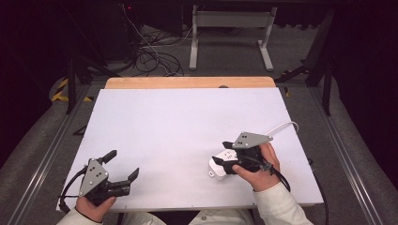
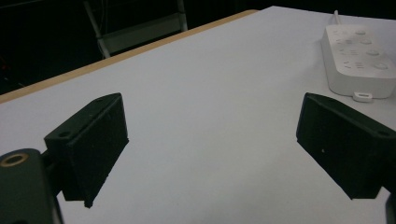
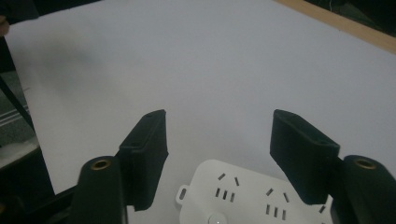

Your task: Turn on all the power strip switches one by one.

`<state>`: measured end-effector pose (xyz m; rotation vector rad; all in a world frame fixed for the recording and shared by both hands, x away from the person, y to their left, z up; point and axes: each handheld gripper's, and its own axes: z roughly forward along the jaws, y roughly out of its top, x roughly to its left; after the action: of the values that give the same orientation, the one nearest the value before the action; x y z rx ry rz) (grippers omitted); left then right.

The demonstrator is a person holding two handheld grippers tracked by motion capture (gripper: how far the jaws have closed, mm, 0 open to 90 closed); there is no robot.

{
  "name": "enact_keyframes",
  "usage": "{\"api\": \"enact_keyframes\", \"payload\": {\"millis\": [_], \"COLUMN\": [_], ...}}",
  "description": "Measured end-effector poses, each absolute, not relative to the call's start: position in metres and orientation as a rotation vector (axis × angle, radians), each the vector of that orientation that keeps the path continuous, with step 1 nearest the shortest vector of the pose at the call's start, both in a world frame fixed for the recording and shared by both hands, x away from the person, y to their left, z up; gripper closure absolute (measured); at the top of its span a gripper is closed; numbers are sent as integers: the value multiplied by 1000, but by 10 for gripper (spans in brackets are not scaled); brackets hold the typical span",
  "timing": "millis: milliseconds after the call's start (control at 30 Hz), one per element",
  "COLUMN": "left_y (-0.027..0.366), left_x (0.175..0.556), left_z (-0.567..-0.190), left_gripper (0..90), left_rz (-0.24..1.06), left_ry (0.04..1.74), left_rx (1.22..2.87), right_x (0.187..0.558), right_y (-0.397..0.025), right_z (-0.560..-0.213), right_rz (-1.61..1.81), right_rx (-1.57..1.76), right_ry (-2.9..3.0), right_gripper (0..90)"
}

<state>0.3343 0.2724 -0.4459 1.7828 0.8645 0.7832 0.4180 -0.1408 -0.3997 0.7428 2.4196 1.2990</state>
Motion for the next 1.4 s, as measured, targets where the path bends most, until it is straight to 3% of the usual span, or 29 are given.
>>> {"api": "enact_keyframes", "payload": {"millis": [333, 1400], "left_y": [274, 273], "left_x": [334, 333], "left_z": [-445, -445], "left_gripper": [92, 91], "left_rz": [785, 788], "left_ry": [863, 848], "left_rx": [1779, 1785], "right_x": [417, 415], "right_y": [-163, -246], "right_z": [-394, -452], "right_rz": [1362, 1470], "right_rx": [768, 881], "right_ry": [2321, 2156], "right_gripper": [260, 205]}}
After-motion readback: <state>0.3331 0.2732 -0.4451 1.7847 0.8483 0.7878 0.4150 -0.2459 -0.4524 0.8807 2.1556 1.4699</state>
